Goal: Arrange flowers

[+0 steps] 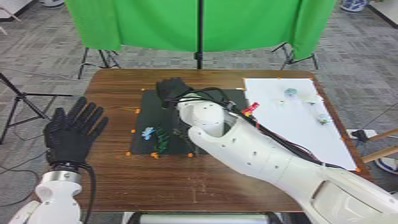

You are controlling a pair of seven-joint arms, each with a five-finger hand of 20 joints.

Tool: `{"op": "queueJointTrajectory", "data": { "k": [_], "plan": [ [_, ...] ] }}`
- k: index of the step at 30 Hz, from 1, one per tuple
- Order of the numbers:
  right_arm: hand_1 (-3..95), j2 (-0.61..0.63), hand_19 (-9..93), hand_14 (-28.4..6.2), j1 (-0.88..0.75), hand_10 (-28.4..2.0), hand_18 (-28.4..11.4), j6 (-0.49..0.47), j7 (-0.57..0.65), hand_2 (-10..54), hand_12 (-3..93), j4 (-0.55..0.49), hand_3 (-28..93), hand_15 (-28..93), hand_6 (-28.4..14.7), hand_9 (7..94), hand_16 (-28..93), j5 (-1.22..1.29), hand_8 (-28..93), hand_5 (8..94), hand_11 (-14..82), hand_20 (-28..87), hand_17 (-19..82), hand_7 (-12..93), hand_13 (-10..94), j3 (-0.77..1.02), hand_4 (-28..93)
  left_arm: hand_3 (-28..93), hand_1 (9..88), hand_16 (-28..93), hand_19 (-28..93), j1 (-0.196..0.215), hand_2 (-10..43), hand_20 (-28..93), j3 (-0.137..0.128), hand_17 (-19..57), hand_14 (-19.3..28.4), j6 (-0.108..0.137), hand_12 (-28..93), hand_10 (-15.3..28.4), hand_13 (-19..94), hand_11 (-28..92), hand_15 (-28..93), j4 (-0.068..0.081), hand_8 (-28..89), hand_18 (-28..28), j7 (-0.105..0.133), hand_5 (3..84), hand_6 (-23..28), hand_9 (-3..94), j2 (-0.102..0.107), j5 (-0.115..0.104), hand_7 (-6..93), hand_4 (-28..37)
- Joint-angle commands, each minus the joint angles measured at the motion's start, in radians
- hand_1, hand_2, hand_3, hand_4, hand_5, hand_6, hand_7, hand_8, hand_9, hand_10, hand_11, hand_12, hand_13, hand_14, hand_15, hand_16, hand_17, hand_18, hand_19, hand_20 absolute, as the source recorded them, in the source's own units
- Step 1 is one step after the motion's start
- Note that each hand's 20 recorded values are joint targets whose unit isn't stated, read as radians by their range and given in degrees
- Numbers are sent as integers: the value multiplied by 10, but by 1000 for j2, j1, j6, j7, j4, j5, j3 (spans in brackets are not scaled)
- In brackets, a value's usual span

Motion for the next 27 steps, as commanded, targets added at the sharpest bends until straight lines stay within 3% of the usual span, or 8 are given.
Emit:
{"op": "queueJointTrajectory", "data": {
  "k": [1, 3, 8, 12, 20, 23, 27],
  "plan": [
    [661, -21, 606, -23, 19, -61, -191, 6, 33, -95, 507, 9, 634, 384, 22, 839, 501, 17, 77, 711, 149, 298, 252, 415, 731, 1, -283, 742, 235, -54, 248, 71, 123, 120, -37, -29, 126, -2, 102, 139, 277, 206, 269, -11, -88, 127, 30, 426, 69, 362, 6, -14, 117, -283],
    [660, -33, 606, -23, 21, -62, -192, 22, 25, -95, 506, 25, 635, 383, 22, 839, 501, 18, 76, 710, 148, 298, 252, 415, 731, 2, -283, 742, 235, -54, 249, 59, 123, 121, -33, -29, 126, -5, 102, 139, 278, 206, 268, -5, -88, 127, 27, 426, 68, 362, 6, -16, 118, -283],
    [658, -62, 603, -23, 3, -61, -190, 20, -6, -95, 506, 53, 636, 384, 23, 837, 502, -17, 75, 706, 149, 294, 251, 414, 729, 35, -283, 742, 235, -54, 248, 60, 124, 120, -28, -29, 125, -10, 102, 139, 278, 207, 269, -5, -88, 127, 28, 426, 69, 362, 10, -15, 116, -283],
    [655, -81, 600, -24, -10, -60, -190, 9, -32, -95, 503, 76, 636, 382, 22, 832, 498, -48, 69, 703, 147, 290, 247, 414, 726, 52, -283, 742, 236, -54, 248, 15, 124, 120, -6, -29, 125, -5, 102, 138, 279, 207, 269, 24, -88, 127, 18, 425, 69, 362, 5, -14, 117, -283],
    [648, -85, 587, -27, -26, -63, -189, -10, -33, -95, 462, 65, 632, 362, 17, 826, 475, -54, 46, 691, 123, 278, 243, 399, 712, 49, -283, 741, 236, -54, 248, -6, 124, 120, -2, -29, 125, -8, 102, 139, 279, 207, 268, 37, -88, 127, 14, 426, 69, 362, 5, -13, 118, -283],
    [649, -63, 586, -28, -20, -63, -188, -1, -5, -95, 460, 39, 629, 362, 16, 824, 475, -26, 47, 693, 122, 276, 244, 397, 711, 9, -283, 742, 235, -54, 249, 0, 124, 121, -3, -30, 125, -15, 102, 139, 279, 208, 269, 33, -88, 127, 14, 426, 69, 362, 6, -12, 118, -283],
    [649, -29, 585, -27, -12, -63, -187, 11, 44, -95, 462, -16, 630, 362, 16, 823, 477, 16, 48, 693, 123, 274, 243, 395, 711, -54, -283, 741, 236, -54, 249, 53, 124, 120, -28, -29, 125, -22, 102, 139, 278, 208, 269, 5, -88, 127, 29, 425, 69, 362, 11, -18, 118, -283]
  ]
}}
